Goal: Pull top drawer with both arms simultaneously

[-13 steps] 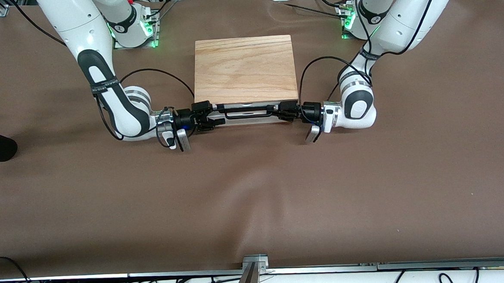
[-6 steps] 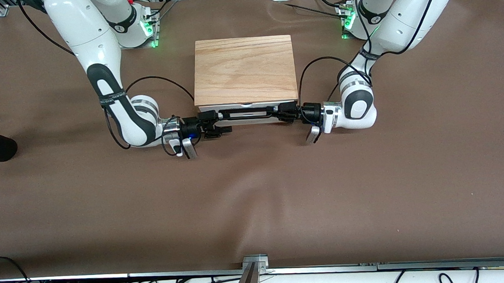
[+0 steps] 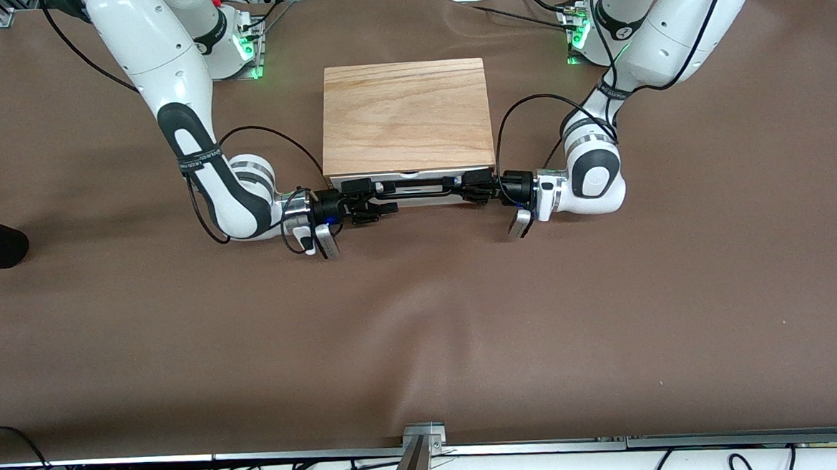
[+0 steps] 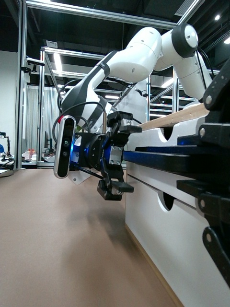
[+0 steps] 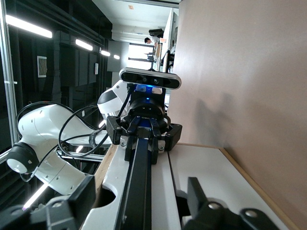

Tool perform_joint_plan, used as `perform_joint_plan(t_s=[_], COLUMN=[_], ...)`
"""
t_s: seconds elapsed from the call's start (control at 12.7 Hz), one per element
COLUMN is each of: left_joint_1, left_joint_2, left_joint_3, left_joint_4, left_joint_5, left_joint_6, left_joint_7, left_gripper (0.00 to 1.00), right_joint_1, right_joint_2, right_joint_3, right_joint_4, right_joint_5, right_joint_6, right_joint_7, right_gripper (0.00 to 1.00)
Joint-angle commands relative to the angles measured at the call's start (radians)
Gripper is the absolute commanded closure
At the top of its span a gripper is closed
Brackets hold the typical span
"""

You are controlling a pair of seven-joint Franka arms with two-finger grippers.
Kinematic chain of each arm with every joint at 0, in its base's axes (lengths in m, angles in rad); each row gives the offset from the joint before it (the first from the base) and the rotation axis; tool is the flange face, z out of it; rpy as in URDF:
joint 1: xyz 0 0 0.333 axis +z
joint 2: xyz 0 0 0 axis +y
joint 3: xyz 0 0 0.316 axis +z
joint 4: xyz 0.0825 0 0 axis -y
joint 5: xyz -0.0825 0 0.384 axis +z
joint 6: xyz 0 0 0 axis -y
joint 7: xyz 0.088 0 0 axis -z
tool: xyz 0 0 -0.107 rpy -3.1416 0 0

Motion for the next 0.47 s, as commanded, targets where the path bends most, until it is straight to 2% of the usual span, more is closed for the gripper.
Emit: perform_joint_plan(t_s=[0.0, 0.39], left_joint_1=[-0.001, -0.001], left_joint_2=[-0.017, -0.019], left_joint_3=[-0.013, -0.013], left_joint_4=[0.006, 0.005], left_joint_5=[-0.041, -0.041], left_joint_6=[0.045, 0.045], left_joint_7=[0.001, -0.001], left_gripper=[1.00, 1.00], right_joint_1=[-0.001, -0.010], right_joint_2=[0.003, -0.003], right_joint_3=[0.001, -0.012], right_joint_4=[0.006, -0.011], right_joint_5=[0.018, 0.010], right_joint_6=[-0.011, -0.069], right_joint_7=[-0.017, -0.019], right_gripper=[0.24, 0.24])
